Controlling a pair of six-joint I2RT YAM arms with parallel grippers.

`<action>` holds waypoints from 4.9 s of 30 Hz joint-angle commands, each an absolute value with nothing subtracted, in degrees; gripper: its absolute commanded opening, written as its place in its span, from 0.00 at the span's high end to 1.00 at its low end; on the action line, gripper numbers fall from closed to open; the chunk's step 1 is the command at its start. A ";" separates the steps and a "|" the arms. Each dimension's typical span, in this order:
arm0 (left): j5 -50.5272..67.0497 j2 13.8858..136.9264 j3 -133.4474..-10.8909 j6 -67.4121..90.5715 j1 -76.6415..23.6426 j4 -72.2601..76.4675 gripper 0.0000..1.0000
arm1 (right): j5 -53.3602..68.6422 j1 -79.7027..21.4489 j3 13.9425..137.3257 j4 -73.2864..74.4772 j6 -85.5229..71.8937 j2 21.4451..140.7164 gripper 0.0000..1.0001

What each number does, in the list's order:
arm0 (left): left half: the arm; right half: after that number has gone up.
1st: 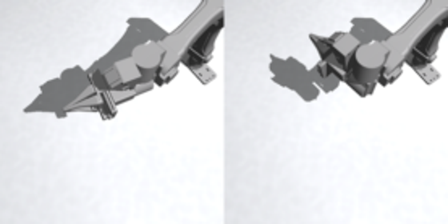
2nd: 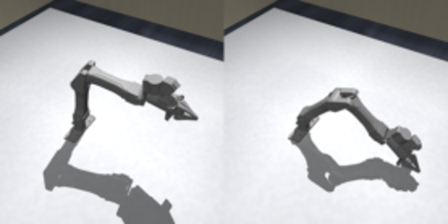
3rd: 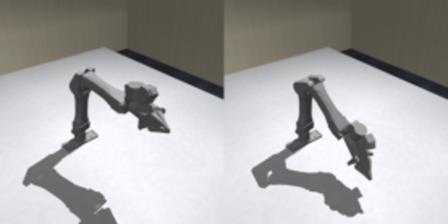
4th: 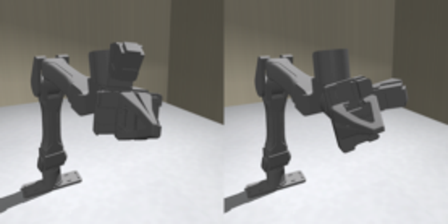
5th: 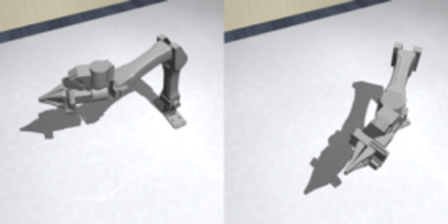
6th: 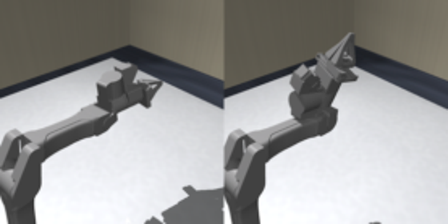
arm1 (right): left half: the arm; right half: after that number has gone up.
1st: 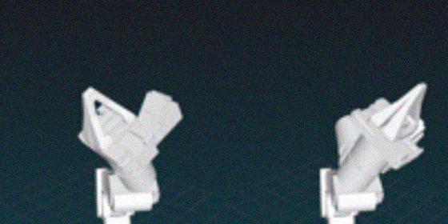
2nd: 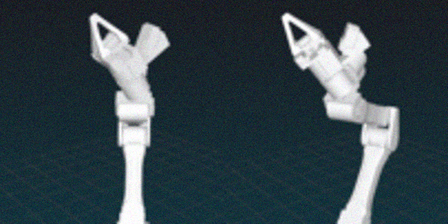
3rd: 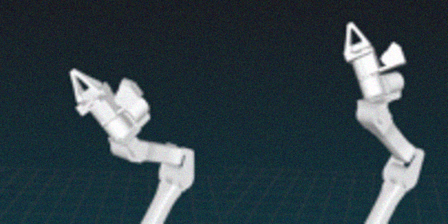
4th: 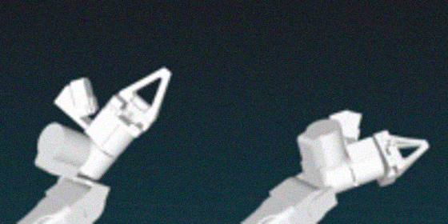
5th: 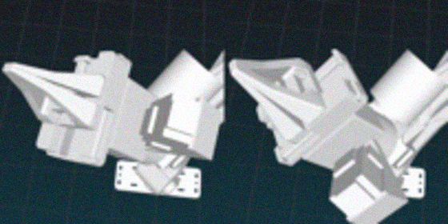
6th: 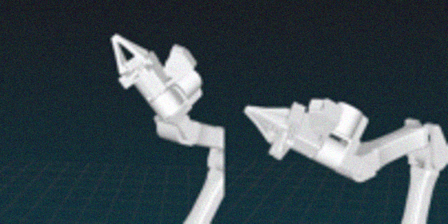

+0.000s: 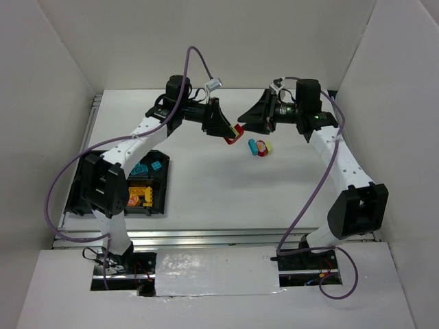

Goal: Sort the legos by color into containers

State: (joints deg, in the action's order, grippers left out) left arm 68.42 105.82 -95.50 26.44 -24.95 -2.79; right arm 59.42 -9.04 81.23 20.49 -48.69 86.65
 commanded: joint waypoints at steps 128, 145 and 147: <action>44.47 109.69 -115.14 -0.44 -31.64 -34.10 1.00 | 48.79 -10.82 90.19 40.00 -34.89 90.54 0.00; 47.90 106.36 -112.51 22.31 -30.06 -23.93 1.00 | 60.38 -6.42 73.48 15.77 -36.20 79.29 0.00; 48.60 104.17 -111.36 27.49 -30.06 -20.67 1.00 | 60.64 -6.42 70.67 8.23 -41.01 77.88 0.00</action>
State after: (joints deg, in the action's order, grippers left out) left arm 45.34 109.45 -112.20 18.28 -29.63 -28.58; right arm 58.46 -6.20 72.86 20.88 -35.99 81.12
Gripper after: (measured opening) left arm 0.476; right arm 0.994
